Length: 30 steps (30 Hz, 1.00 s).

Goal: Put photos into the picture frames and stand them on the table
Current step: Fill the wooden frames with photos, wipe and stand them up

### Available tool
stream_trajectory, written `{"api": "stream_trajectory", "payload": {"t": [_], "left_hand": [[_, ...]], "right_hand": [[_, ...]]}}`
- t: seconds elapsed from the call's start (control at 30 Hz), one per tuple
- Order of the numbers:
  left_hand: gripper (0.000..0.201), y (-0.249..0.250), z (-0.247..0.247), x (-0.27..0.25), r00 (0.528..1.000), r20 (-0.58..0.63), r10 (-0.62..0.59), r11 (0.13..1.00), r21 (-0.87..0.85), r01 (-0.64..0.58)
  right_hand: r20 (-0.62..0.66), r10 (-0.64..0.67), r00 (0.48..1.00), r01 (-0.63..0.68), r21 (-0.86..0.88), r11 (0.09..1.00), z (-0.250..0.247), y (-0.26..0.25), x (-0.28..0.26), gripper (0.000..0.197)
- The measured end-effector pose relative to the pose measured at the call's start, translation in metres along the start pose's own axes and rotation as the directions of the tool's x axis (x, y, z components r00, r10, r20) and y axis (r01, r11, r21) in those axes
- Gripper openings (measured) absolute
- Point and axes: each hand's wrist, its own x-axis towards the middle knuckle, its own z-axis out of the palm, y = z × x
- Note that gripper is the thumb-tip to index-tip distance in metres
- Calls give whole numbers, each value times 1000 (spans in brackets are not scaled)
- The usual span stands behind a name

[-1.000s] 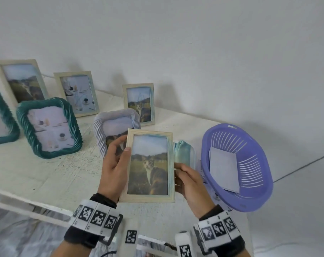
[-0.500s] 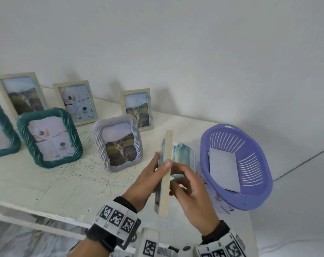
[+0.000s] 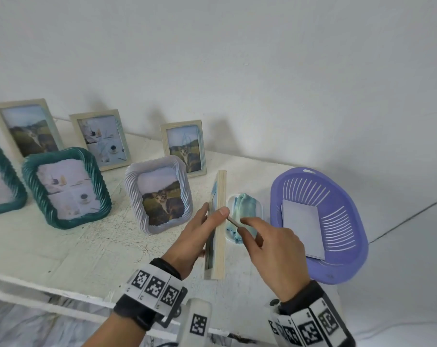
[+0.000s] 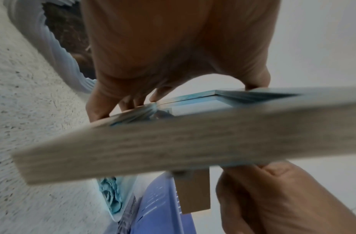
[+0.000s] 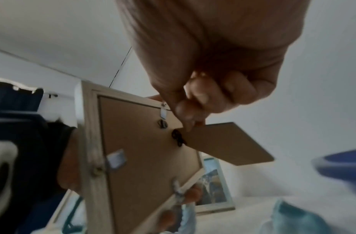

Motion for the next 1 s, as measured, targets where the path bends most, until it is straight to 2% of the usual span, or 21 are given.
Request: {"api": "stream_trajectory", "payload": {"t": [0.03, 0.07, 0.1, 0.13, 0.17, 0.2, 0.27, 0.37, 0.47, 0.53, 0.6, 0.7, 0.77, 0.83, 0.93, 1.0], "left_hand": [[118, 1, 2, -1, 1000, -1, 12, 1000, 19, -12], [122, 2, 4, -2, 1000, -6, 24, 999, 37, -23], [128, 3, 5, -2, 999, -11, 40, 997, 60, -39], [130, 3, 6, -3, 998, -21, 64, 995, 78, -62], [129, 4, 5, -5, 995, -38, 88, 993, 87, -85], [125, 3, 2, -5, 992, -65, 112, 990, 92, -106], [112, 3, -4, -5, 986, -116, 118, 991, 78, -110], [82, 11, -12, -4, 993, -106, 52, 998, 24, -50], [97, 20, -17, -4, 997, 1, -71, 997, 9, 71], [96, 23, -20, -4, 992, 43, -116, 993, -8, 116], [93, 25, -23, -4, 988, 48, -146, 989, -23, 147], [91, 26, -31, -6, 989, 18, -148, 988, -39, 149], [87, 30, -38, -11, 991, 11, -137, 990, -38, 137], [86, 39, -47, -19, 994, 18, -104, 994, -23, 105], [81, 59, -70, -34, 999, 1, -52, 999, 12, 52], [77, 77, -93, -42, 1000, -6, 1, 1000, 25, -1]], "right_hand": [[59, 39, 997, -44, 82, 996, -1, -4, -1, 18], [144, 98, 985, -133, 256, 957, -3, -8, 0, 20], [254, 172, 952, -274, 455, 847, -5, -13, 1, 22], [369, 242, 897, -429, 603, 673, -10, -19, 3, 25], [459, 296, 837, -546, 676, 495, -13, -22, 5, 32], [520, 335, 785, -617, 697, 364, -14, -20, 7, 41], [571, 396, 719, -675, 710, 201, -12, -14, 10, 55], [610, 420, 672, -681, 732, 26, -9, -7, 11, 74], [666, 372, 647, -678, 725, -118, -11, -2, 12, 65], [711, 323, 625, -696, 694, -183, -13, -2, 12, 62], [731, 274, 625, -710, 678, -189, -14, -5, 11, 58], [697, 248, 673, -707, 704, -62, -19, -16, 13, 48], [662, 248, 708, -693, 718, 61, -22, -23, 17, 47], [595, 258, 762, -646, 730, 224, -25, -32, 21, 49], [429, 188, 884, -466, 764, 446, -32, -55, 34, 36], [333, 109, 937, -338, 776, 533, -37, -80, 48, 27]]}}
